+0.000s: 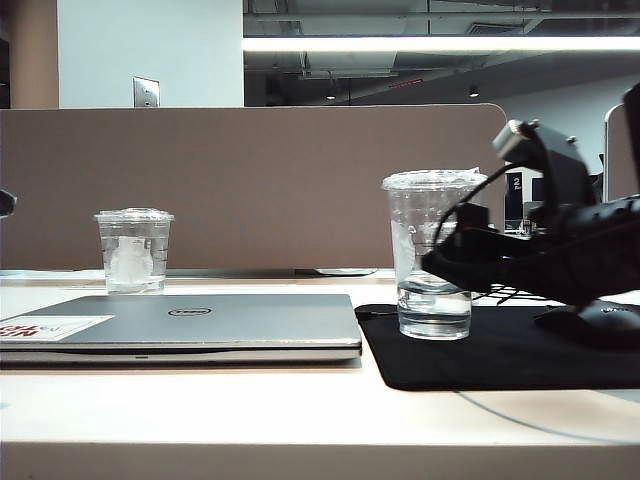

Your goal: Pick up the coffee cup on the middle and place it on the right side of the laptop.

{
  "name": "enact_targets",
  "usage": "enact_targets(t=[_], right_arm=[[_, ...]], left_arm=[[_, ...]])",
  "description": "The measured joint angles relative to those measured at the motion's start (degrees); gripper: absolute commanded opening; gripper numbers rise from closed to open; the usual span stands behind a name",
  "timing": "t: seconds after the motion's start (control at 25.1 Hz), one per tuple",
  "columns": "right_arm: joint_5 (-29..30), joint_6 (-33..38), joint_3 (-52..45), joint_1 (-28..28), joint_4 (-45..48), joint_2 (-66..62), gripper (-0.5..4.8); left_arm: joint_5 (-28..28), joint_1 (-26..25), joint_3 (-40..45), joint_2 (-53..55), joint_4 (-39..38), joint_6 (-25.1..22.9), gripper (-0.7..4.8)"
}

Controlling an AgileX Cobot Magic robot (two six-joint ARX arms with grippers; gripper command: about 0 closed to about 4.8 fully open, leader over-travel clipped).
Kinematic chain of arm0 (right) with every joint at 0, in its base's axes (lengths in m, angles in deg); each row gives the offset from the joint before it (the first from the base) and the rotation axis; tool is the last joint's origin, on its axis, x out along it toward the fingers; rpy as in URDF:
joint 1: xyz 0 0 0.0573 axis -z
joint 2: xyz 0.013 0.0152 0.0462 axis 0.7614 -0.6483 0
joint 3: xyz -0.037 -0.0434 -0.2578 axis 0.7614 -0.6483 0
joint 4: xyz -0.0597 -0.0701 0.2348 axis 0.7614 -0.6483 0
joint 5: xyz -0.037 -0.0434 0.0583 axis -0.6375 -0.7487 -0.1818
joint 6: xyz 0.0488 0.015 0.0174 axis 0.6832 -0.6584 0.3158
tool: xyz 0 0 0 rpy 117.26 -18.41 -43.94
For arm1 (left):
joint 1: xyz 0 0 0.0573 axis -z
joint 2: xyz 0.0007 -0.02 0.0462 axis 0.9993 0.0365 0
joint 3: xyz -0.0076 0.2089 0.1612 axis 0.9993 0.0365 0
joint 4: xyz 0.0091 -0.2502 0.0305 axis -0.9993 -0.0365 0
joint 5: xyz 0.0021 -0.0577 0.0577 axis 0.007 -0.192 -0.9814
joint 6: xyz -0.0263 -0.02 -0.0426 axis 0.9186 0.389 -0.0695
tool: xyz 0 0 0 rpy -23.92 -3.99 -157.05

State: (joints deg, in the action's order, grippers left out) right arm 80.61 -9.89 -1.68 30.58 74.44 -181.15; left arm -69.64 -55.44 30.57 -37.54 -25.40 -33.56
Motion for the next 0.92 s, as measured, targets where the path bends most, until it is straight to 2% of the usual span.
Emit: enact_targets(t=[0.32, 0.36, 0.44, 0.48, 0.56, 0.68, 0.88, 0.92], right_arm=[[-4.63, 4.85, -12.26, 0.07, 0.00, 14.53, 4.79], [-4.63, 5.64, -12.98, 0.07, 0.02, 16.20, 3.73], [-4.57, 7.91, -14.71, 0.07, 0.04, 19.98, 0.68], [-4.04, 8.61, -15.54, 0.09, 0.15, 21.75, -0.04], [-1.09, 9.81, -17.66, 0.07, 0.09, 27.32, -0.05], [-0.22, 13.11, -18.01, -0.04, 0.11, 33.00, -0.04], [0.00, 14.91, -18.01, -0.04, 0.09, 37.62, -0.05], [-0.11, 14.91, -18.01, -0.04, 0.07, 37.59, -0.05]], left_arm=[[0.00, -0.02, 0.00, -0.02, 0.00, 0.00, -0.05], [0.00, -0.02, 0.00, 0.00, 0.00, 0.00, -0.05], [0.00, -0.07, 0.00, 0.00, 0.00, 0.00, -0.05], [0.00, -0.13, 0.00, -0.02, 0.00, 0.00, -0.05], [0.02, -0.39, 0.00, -0.02, 0.00, 0.00, -0.05], [0.26, -4.90, 0.00, -0.02, 0.00, 0.00, -0.05], [0.15, -22.01, 0.00, -0.02, 0.02, 0.00, -0.05], [0.20, -23.61, 0.00, -0.02, 0.00, 0.00, -0.05]])
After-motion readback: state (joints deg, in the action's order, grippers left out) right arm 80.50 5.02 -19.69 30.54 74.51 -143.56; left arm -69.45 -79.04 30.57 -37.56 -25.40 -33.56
